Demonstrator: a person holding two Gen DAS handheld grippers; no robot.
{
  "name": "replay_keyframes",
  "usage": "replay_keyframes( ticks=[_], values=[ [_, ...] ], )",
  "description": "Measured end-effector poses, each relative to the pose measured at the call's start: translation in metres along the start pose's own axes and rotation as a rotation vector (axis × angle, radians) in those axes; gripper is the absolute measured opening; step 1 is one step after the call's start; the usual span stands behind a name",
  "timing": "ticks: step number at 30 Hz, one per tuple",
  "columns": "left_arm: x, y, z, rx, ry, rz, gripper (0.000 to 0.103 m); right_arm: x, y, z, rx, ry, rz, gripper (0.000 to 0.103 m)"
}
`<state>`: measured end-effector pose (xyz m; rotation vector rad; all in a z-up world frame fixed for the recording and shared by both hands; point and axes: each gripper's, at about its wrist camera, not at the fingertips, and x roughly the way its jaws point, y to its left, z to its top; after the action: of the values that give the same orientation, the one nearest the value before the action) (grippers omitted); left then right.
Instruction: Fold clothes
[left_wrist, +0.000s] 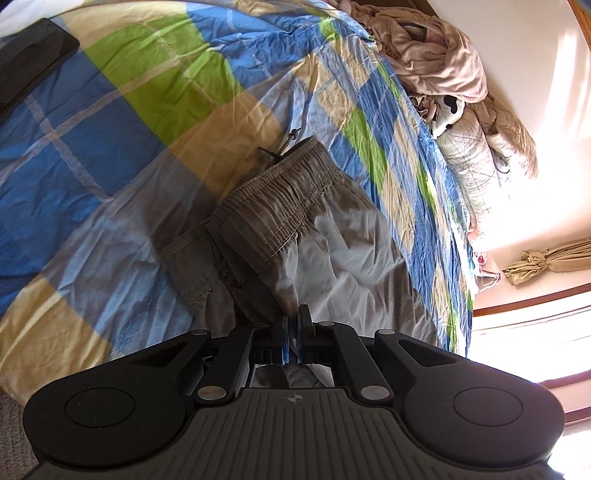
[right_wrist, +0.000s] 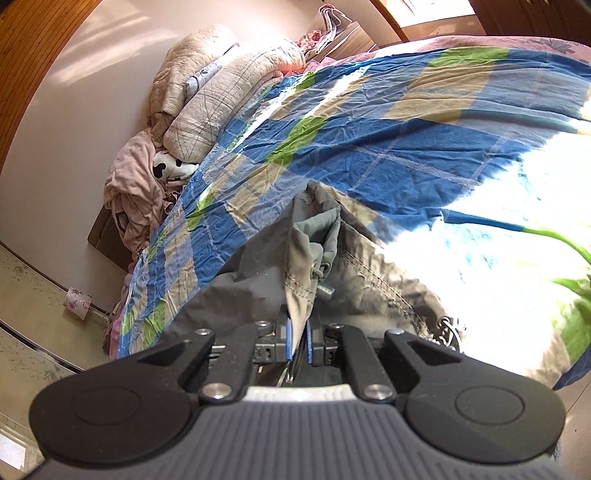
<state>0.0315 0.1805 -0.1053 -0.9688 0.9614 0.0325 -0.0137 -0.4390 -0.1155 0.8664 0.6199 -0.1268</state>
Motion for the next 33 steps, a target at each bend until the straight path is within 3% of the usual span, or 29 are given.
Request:
replay_keyframes(
  ticks=[11, 21, 24, 26, 28, 29, 30, 33],
  values=[
    [0.021, 0.017, -0.01, 0.035, 0.027, 0.072, 0.006, 0.009, -0.029, -0.029, 0.044, 0.036, -0.088, 0.009],
    [0.039, 0.022, -0.015, 0.088, 0.057, 0.15, 0.006, 0.013, -0.043, -0.037, 0.095, 0.076, -0.099, 0.008],
    [0.036, 0.02, -0.017, 0.115, 0.06, 0.142, 0.019, 0.009, -0.044, -0.034, 0.122, 0.094, -0.087, 0.013],
    [0.03, 0.018, -0.016, 0.129, 0.076, 0.104, 0.051, 0.003, -0.042, -0.028, 0.111, 0.101, -0.082, 0.018],
    [0.019, 0.013, -0.016, 0.16, 0.076, 0.082, 0.063, -0.002, -0.041, -0.022, 0.109, 0.093, -0.083, 0.027],
    [0.015, 0.009, -0.016, 0.183, 0.071, 0.092, 0.064, -0.005, -0.041, -0.02, 0.108, 0.089, -0.084, 0.04],
    [0.01, 0.004, -0.015, 0.216, 0.063, 0.108, 0.064, -0.007, -0.04, -0.017, 0.107, 0.085, -0.084, 0.046],
    [-0.003, -0.007, -0.011, 0.278, 0.068, 0.128, 0.063, -0.017, -0.041, -0.005, 0.096, 0.05, -0.103, 0.049]
  ],
)
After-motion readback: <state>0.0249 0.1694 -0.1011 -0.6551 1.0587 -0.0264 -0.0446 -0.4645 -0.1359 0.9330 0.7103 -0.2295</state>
